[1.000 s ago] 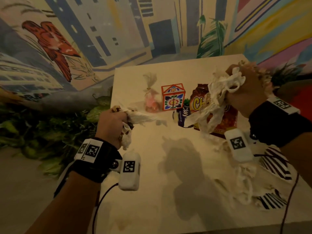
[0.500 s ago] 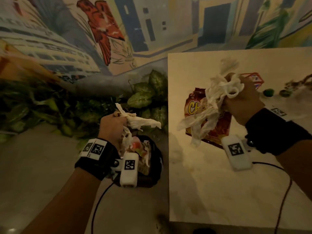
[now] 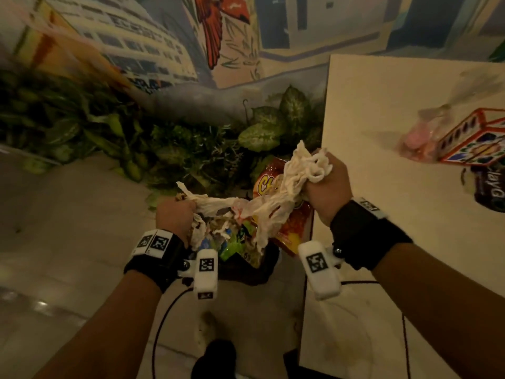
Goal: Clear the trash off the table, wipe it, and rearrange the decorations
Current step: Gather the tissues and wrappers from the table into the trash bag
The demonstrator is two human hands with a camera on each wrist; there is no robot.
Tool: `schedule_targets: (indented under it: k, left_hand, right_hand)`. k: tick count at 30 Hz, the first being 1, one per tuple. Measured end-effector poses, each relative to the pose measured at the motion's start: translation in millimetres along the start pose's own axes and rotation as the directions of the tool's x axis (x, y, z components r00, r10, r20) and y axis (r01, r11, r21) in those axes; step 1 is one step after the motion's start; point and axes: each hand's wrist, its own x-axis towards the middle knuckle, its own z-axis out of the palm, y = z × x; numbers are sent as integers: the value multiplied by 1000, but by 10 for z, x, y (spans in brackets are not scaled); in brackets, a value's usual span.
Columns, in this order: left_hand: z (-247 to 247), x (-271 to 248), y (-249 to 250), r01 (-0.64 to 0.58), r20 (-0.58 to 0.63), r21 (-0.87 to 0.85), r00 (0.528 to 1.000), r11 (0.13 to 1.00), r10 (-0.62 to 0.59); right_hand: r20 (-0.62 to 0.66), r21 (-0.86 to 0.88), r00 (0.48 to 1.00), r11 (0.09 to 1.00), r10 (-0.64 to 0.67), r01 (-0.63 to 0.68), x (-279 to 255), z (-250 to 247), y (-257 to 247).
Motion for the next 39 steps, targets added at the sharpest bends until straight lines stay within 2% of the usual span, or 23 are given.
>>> schedule_targets:
  k: [1,3,5,6,7,8,9,10,11,12,14,15,17,19,21,23,26,31,33,37,39]
  left_hand:
    - [3,36,-41,-23,-16,57,1000,998,23]
    - [37,224,-201,51,-58,-67,997,996,-55]
    - [155,431,-357,72,-18,-21,997,997,-72]
    - [187,497,-443,14,-36,65,999,998,-12]
    - [246,581,-521,10,-26,105,1000,994,-8]
    - [301,636,-570,23,12,116,1000,993,-24]
    - [375,733,-666,-19,68,98,998,995,12]
    - [411,797,-645,33,104,104,994,994,-44]
    - [478,920,-684,33,149,93,988,995,-46]
    - [519,947,-696,85,182,37,979,996,-90]
    - [652,1062,-750,110,168,23,979,994,-113]
    - [779,1170,-827,44,144,78,988,996,-54]
    - [1018,1370,-947,-119,193,215,978,969,77]
    - [1231,1493,-1046,-196,241,249,961,949,135]
    - [1464,1595,-1135,-260,290,318,942,912,167]
    - [1697,1693,-1237,-295,338,359,925,885,171]
    - [1995,1872,-1396,-335,386,394,905,856,176]
    - [2269,2130,-1563,-442,485,483,854,756,189]
    - [2348,2196,-1568,-484,509,504,836,715,207]
    - [2431,2215,-1564,-525,533,530,817,666,219]
    - [2465,2238,-1567,-540,552,543,807,643,212]
  right_hand:
    - [6,-50,1000,999,1,-1,7,93,26]
    - [-15,-101,1000,995,19,-20,21,288,106]
    - [-71,-93,997,995,30,-36,17,546,226]
    - [-90,-104,995,993,47,-56,40,691,310]
    - [-108,-109,992,991,60,-72,57,842,391]
    - [-123,-102,990,991,75,-88,78,979,497]
    - [-139,-81,986,991,91,-103,89,1111,590]
    - [-160,-74,983,991,94,-107,110,1241,677]
    - [-186,-93,979,990,85,-104,132,1371,792]
    - [-206,-135,976,986,67,-96,137,1490,921]
    - [-211,-192,977,978,41,-82,163,1680,1183]
    - [-208,-218,977,972,37,-83,167,1775,1316]
    - [-171,-213,983,971,67,-104,156,1945,1546]
    - [-104,-241,988,961,114,-136,147,2087,1824]
    - [-10,-369,979,909,204,-193,159,2197,2139]
    - [76,-532,943,813,323,-235,228,2294,2438]
    - [157,-639,887,729,435,-245,391,2370,2622]
    - [272,-714,865,691,422,-113,566,2489,2876]
    - [292,-747,852,659,435,-80,619,2546,3003]
    - [275,-853,795,519,541,-58,726,2560,3129]
    - [256,-875,793,482,552,-52,765,2580,3159]
